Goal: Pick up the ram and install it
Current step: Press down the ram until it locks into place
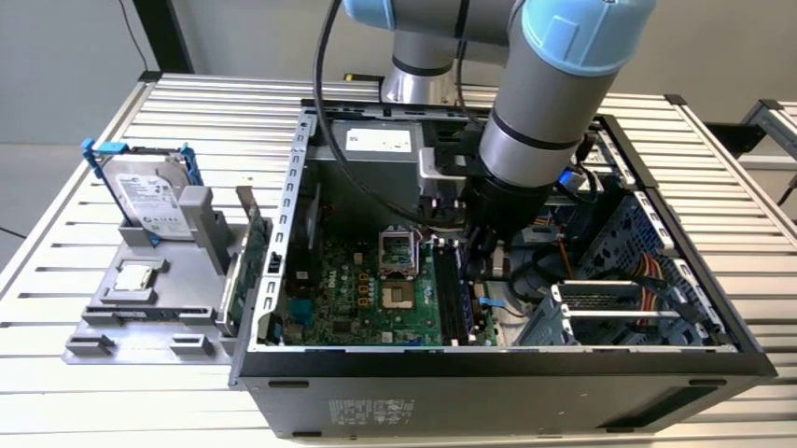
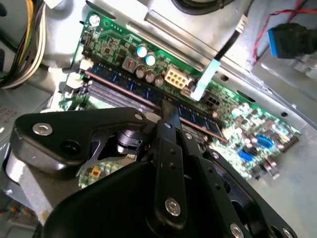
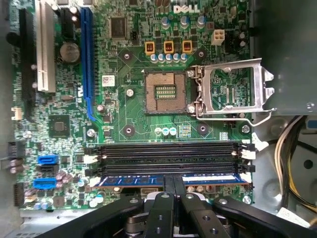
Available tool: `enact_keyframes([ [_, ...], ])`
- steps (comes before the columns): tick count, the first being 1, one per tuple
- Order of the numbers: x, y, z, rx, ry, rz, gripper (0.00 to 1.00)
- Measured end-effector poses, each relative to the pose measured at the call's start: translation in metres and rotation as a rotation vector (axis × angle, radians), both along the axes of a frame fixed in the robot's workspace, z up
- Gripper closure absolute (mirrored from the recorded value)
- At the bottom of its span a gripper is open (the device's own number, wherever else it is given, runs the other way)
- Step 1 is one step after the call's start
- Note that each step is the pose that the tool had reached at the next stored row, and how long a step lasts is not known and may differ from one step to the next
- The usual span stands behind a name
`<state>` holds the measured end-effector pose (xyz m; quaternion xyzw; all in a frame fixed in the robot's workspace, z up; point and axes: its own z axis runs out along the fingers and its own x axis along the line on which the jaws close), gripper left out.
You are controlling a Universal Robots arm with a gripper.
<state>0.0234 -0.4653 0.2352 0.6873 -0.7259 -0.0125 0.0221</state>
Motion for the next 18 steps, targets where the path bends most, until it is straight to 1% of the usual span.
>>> enact_keyframes([
  [2,0.0000,0.0000,0.0083,-0.0003,0.0003,0.000,1.00],
  [4,0.0000,0.0000,0.0152,-0.0004,0.0005,0.000,1.00],
  [9,0.0000,0.0000,0.0245,-0.0004,0.0010,0.000,1.00],
  [11,0.0000,0.0000,0.0285,-0.0003,0.0030,0.000,1.00],
  [14,0.0000,0.0000,0.0343,-0.0003,0.0034,0.001,1.00],
  [15,0.0000,0.0000,0.0490,-0.0012,0.0036,0.003,1.00],
  [18,0.0000,0.0000,0.0549,-0.0015,0.0035,0.004,1.00],
])
